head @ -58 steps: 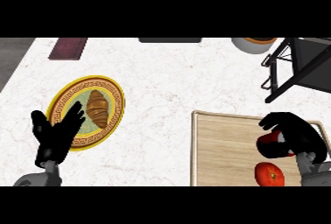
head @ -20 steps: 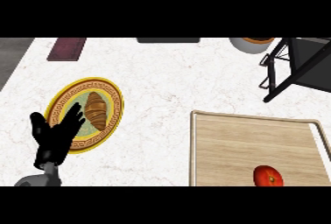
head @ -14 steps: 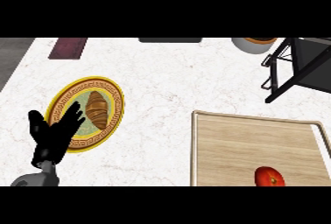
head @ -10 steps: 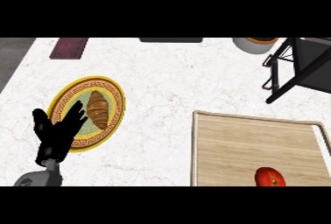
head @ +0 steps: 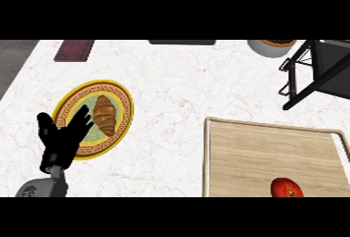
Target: Pick the can from the tray and place it in the tiered shelf
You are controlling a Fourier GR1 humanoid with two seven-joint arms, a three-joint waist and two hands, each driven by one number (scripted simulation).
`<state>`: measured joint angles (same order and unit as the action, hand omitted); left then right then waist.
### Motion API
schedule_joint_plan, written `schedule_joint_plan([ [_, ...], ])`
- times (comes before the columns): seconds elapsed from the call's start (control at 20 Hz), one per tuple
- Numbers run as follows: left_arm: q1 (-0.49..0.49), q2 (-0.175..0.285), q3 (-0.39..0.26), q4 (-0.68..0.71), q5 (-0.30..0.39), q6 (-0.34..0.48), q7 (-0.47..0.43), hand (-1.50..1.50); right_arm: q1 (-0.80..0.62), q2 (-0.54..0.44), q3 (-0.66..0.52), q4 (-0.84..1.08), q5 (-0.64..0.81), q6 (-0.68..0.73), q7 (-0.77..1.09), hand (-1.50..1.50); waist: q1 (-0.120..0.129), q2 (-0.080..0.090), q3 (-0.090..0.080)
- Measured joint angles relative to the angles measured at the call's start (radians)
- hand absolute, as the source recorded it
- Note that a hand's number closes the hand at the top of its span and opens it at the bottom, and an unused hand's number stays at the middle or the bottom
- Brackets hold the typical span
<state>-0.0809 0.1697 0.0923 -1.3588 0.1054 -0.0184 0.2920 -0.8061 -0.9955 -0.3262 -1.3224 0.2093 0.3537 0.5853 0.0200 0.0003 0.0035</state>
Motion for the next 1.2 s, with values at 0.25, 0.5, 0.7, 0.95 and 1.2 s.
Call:
schedule_joint_plan([
  [0.25, -0.002, -0.001, 0.002, -0.006, 0.001, -0.003, 0.001, 0.0, -0.054, -0.011, 0.048, 0.178, 0.07, -0.003, -0.146, 1.5, 0.003, 0.002, 0.0],
  [0.5, 0.007, -0.006, -0.006, -0.03, -0.006, 0.0, 0.016, 0.0, -0.105, 0.005, 0.084, 0.341, 0.154, -0.066, -0.273, 1.5, 0.006, 0.003, -0.001],
  [0.7, 0.015, -0.012, -0.006, -0.02, -0.009, -0.005, -0.006, 0.0, -0.154, 0.024, 0.107, 0.46, 0.211, -0.112, -0.348, 1.5, 0.007, 0.004, 0.0],
  [0.95, 0.022, -0.007, 0.0, -0.037, -0.005, -0.01, 0.003, 0.0, -0.198, 0.044, 0.112, 0.581, 0.26, -0.173, -0.445, 1.5, 0.006, 0.003, 0.0],
  [1.2, 0.026, -0.002, 0.007, -0.03, -0.002, -0.023, -0.01, 0.0, -0.254, 0.051, 0.109, 0.674, 0.284, -0.187, -0.523, 1.5, 0.005, 0.003, 0.0],
])
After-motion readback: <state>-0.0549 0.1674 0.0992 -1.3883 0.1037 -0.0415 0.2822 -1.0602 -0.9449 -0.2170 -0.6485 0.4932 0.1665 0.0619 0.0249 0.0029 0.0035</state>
